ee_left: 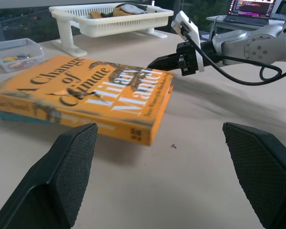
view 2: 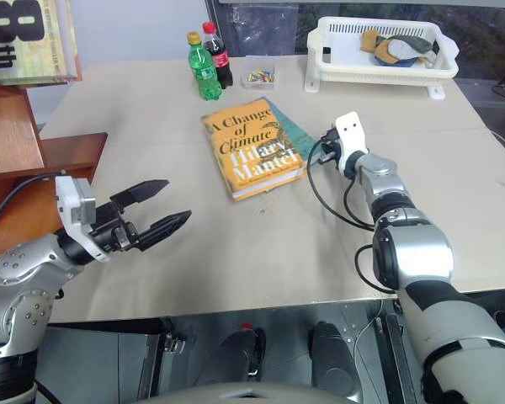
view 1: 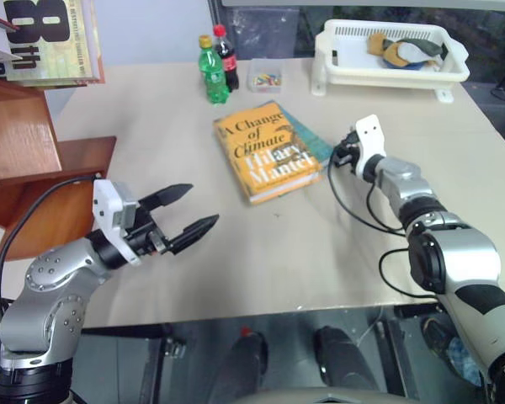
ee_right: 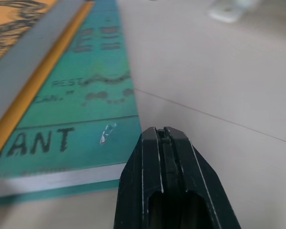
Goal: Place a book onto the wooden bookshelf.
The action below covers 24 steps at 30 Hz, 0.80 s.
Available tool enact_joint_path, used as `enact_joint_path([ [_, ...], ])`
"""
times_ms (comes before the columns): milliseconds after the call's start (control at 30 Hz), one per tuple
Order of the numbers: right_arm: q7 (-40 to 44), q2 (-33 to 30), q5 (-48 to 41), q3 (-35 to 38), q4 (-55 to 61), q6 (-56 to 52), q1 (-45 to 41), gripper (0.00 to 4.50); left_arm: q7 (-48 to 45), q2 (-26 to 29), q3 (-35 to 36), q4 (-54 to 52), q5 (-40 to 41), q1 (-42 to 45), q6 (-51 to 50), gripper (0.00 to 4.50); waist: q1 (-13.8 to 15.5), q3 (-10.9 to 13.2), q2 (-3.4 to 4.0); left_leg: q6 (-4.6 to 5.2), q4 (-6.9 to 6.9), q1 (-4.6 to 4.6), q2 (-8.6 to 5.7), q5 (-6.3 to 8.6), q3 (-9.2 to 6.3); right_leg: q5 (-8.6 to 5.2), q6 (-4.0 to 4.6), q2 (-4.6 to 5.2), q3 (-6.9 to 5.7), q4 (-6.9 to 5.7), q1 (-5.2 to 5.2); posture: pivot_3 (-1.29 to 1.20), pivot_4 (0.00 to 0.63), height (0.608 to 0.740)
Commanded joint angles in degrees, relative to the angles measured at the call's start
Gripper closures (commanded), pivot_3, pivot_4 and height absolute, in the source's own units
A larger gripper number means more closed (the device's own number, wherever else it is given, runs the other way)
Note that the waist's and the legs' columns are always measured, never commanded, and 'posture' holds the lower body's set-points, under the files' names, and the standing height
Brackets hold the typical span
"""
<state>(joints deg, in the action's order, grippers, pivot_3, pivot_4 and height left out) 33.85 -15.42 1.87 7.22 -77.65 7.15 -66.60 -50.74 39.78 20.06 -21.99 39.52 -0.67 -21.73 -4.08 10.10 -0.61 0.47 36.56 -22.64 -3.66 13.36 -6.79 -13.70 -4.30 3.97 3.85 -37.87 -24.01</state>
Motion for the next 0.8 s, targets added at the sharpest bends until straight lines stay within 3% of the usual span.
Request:
enact_joint_path([
  [33, 6.62, 0.11, -0.88, -0.02, 2.49, 2.09, 1.39, 4.44, 0.30, -0.02, 1.32, -1.54, 0.60, 0.03, 0.81, 0.00, -0.01, 0.00, 0.00, 0.01, 0.00, 0.00, 0.00, 0.00, 0.00, 0.00, 0.00, 0.00, 0.00, 0.00, 0.00, 0.00, 0.150, 0.740],
  [300, 17.32, 1.34, -3.49, -0.26, 8.66, 4.52, 6.65, 4.44, 5.30, -1.22, 3.38, 1.68, 4.95, 1.99, -5.04, 0.00, -0.09, 0.00, 0.00, 0.03, 0.00, 0.02, 0.02, 0.02, -0.03, 0.00, 0.00, -0.02, -0.01, -0.03, 0.00, 0.00, 0.150, 0.740],
  [400, 17.80, -0.03, -4.40, -0.63, 17.41, 4.76, 12.14, 4.44, 14.48, -0.55, 5.11, 3.87, 9.70, 4.74, -15.85, 0.00, 0.21, -0.01, -0.01, 0.04, 0.03, 0.02, 0.03, 0.03, -0.12, 0.00, 0.00, -0.01, -0.06, -0.07, 0.00, 0.00, 0.150, 0.740],
  [500, 19.08, -1.38, -8.86, 0.84, 33.14, -0.30, 20.53, 4.44, 20.10, 0.67, 6.41, 6.64, 13.76, 7.77, -25.07, 0.00, 0.61, -0.01, -0.02, 0.06, 0.10, -0.04, -0.02, 0.04, -0.22, 0.00, -0.01, 0.03, -0.16, -0.08, 0.01, 0.00, 0.150, 0.740],
  [600, 18.82, -4.25, -11.22, -0.44, 54.96, -8.54, 32.45, 3.26, 21.39, 1.03, 7.95, 12.54, 19.90, 12.47, -32.38, 0.00, 0.96, -0.01, -0.02, 0.02, 0.18, -0.12, -0.06, 0.03, -0.28, 0.00, -0.02, 0.07, -0.20, -0.08, 0.01, 0.00, 0.150, 0.740],
  [800, 16.56, -11.59, -22.96, 0.39, 98.37, -30.62, 52.26, 0.25, 25.17, -1.08, 6.11, 30.46, 24.40, 25.90, -45.54, 0.00, 1.79, -0.01, 0.01, 0.06, 0.23, -0.11, -0.05, 0.06, -0.35, 0.00, -0.02, 0.04, -0.28, -0.17, 0.01, 0.00, 0.150, 0.740],
])
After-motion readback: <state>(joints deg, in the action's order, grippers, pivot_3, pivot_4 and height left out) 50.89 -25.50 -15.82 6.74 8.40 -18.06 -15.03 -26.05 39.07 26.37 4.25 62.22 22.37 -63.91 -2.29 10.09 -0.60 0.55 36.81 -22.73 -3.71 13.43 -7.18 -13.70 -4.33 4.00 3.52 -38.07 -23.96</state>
